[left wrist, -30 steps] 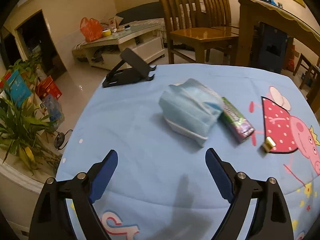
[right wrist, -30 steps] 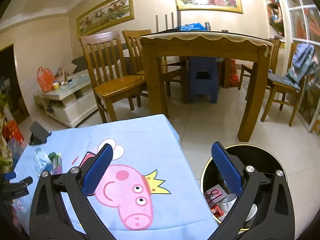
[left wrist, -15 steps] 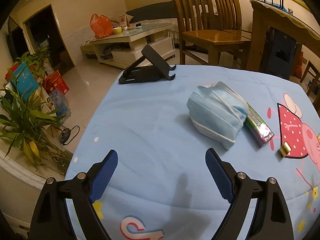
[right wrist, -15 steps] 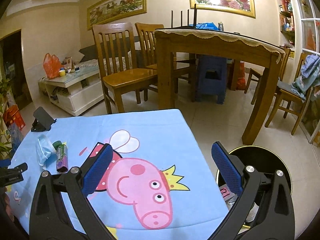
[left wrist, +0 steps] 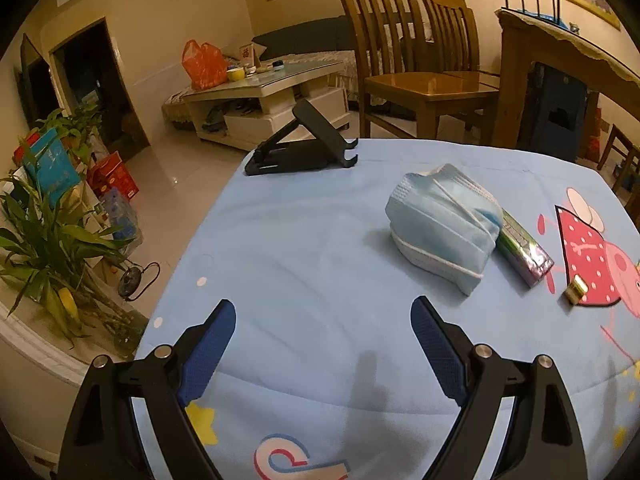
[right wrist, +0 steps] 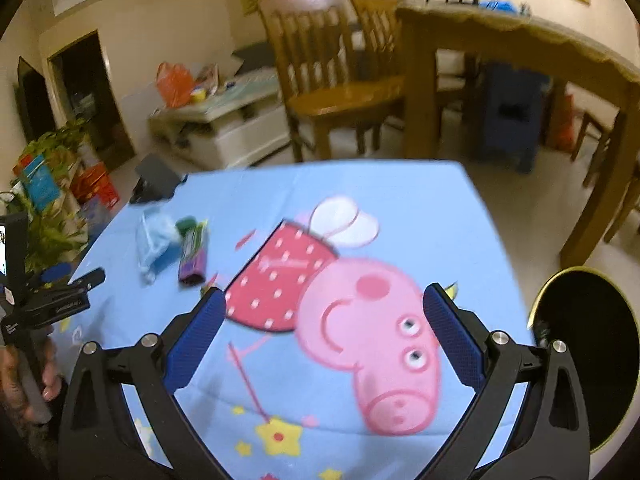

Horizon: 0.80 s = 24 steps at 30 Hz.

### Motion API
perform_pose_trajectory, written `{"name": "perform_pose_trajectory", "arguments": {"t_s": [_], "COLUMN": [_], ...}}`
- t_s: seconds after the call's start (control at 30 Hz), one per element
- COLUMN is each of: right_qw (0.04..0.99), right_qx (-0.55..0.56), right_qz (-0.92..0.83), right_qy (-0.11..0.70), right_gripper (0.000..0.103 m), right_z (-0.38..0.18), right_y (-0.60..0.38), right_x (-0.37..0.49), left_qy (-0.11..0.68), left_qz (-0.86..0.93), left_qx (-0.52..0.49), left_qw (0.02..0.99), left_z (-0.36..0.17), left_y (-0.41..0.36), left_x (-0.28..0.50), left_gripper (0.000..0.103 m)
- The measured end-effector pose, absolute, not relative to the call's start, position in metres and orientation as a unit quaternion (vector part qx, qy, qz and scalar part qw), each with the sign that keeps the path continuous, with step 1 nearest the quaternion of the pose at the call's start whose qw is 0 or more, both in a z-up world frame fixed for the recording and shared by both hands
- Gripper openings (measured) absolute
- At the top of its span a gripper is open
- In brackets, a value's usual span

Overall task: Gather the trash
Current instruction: 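Grasp the small gold cap on the tablecloth with the right tool, then grasp the blue face mask by its edge with the left tool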

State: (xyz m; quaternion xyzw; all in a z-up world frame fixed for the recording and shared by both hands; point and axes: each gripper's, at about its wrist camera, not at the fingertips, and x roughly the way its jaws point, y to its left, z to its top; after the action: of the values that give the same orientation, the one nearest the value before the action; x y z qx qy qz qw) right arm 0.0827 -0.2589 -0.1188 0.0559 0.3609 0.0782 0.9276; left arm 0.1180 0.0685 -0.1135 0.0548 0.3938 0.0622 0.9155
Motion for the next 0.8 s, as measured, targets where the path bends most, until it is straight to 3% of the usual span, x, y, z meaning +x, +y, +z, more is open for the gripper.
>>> {"name": "perform_pose_trajectory", "arguments": {"t_s": [0.37, 0.4, 0.43, 0.47, 0.5, 0.57, 0.8], "right_qw": [0.884, 0.879, 0.868, 0.860, 0.862, 0.857, 0.861], "right_qx": [-0.075, -0.085, -0.087, -0.083, -0.086, -0.077, 0.029], "right_qz": [0.146, 0.146, 0.151, 0.155, 0.153, 0.162, 0.201], "right_qy": [0.437, 0.446, 0.464, 0.478, 0.476, 0.484, 0.465], "right_gripper": [0.097, 0.089, 0.068, 0.058, 0.055, 0.023, 0.021], "right_z": [-0.151, -0.156, -0.163, -0.168, -0.169, -0.164, -0.149], "right_y": [-0.153, -0.145, -0.139, -0.137, -0.135, -0.137, -0.183], "right_x": [0.135, 0.142, 0.150, 0.154, 0.155, 0.152, 0.106], "left_qy": [0.382, 0.384, 0.386, 0.388, 0.390, 0.393, 0.419], "left_qz": [0.011, 0.010, 0.009, 0.009, 0.008, 0.010, -0.004], "left_qx": [0.065, 0.064, 0.062, 0.058, 0.055, 0.050, 0.006], "left_qw": [0.922, 0.921, 0.920, 0.920, 0.919, 0.918, 0.908], "left_z": [-0.110, -0.110, -0.111, -0.111, -0.111, -0.113, -0.120], "left_y": [0.061, 0.062, 0.064, 0.065, 0.067, 0.071, 0.081], "left_x": [0.114, 0.116, 0.117, 0.117, 0.118, 0.118, 0.126], "left_gripper": [0.089, 0.089, 0.089, 0.089, 0.089, 0.089, 0.089]}}
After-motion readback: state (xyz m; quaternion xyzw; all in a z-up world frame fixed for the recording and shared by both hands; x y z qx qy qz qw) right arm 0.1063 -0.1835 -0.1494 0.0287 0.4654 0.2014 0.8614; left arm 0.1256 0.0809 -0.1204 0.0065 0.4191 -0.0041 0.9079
